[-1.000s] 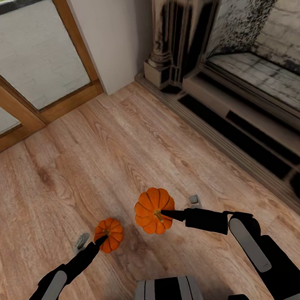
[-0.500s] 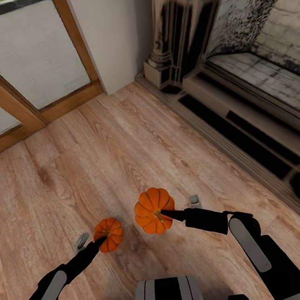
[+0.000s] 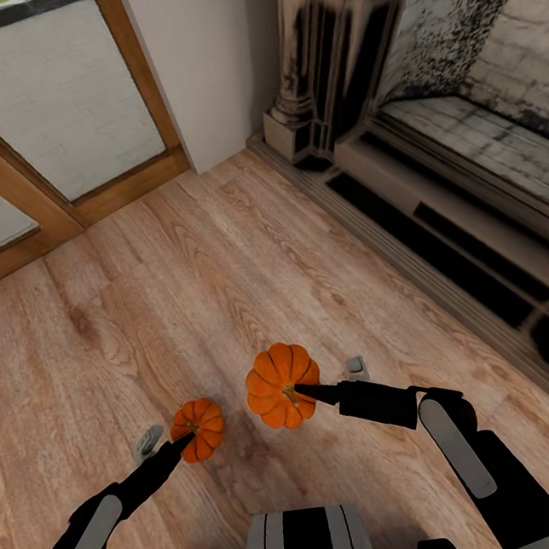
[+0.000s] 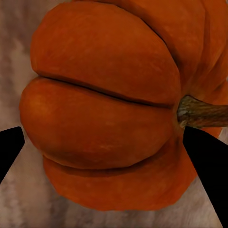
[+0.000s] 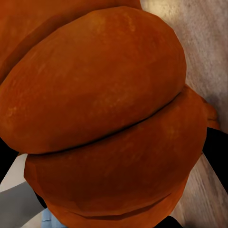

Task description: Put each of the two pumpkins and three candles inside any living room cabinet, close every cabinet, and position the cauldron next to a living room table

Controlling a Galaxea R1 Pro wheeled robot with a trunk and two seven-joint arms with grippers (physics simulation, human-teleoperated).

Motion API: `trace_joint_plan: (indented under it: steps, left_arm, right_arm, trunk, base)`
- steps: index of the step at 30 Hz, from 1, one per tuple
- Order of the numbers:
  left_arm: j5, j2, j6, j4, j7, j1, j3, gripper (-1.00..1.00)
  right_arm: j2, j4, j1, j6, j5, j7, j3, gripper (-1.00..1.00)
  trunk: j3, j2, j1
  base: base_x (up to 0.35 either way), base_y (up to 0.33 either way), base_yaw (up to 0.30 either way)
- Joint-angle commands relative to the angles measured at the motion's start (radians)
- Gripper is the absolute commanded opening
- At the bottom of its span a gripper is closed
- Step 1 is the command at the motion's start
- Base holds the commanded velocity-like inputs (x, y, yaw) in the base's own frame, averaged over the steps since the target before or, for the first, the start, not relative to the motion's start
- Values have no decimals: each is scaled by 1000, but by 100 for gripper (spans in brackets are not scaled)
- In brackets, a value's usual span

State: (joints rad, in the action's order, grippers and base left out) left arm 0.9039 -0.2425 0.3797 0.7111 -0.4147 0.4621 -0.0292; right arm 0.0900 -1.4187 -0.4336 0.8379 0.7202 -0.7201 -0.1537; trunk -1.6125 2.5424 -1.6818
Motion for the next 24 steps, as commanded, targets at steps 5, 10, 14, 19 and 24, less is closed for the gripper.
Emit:
trace_joint_plan:
  steps: [5, 10, 14, 19, 24]
  left_arm:
    - [-8, -1, 1, 0, 83, 0, -3, -100]
    - [-8, -1, 1, 1, 83, 0, -3, -100]
    - [-6, -5, 2, 6, 80, 0, -4, -100]
    - [-4, -12, 4, 15, 74, 0, -3, -100]
    - [-1, -49, 25, 77, 14, -8, 22, -100]
  right_arm:
    - [0, 1, 0, 6, 5, 1, 0, -100]
    - [0, 1, 0, 6, 5, 1, 0, -100]
    - [0, 1, 0, 6, 5, 1, 0, -100]
    - [1, 6, 0, 6, 6, 0, 0, -100]
    - [0, 9, 0, 4, 11, -3, 0, -100]
  trunk:
    - [-1, 0, 0]
    - [11, -1, 1]
    - [26, -2, 3]
    - [46, -3, 5]
    - [65, -4, 8]
  base:
    - [0, 0, 0]
    - [0, 0, 0]
    - [0, 0, 0]
    - [0, 0, 0]
    - [0, 0, 0]
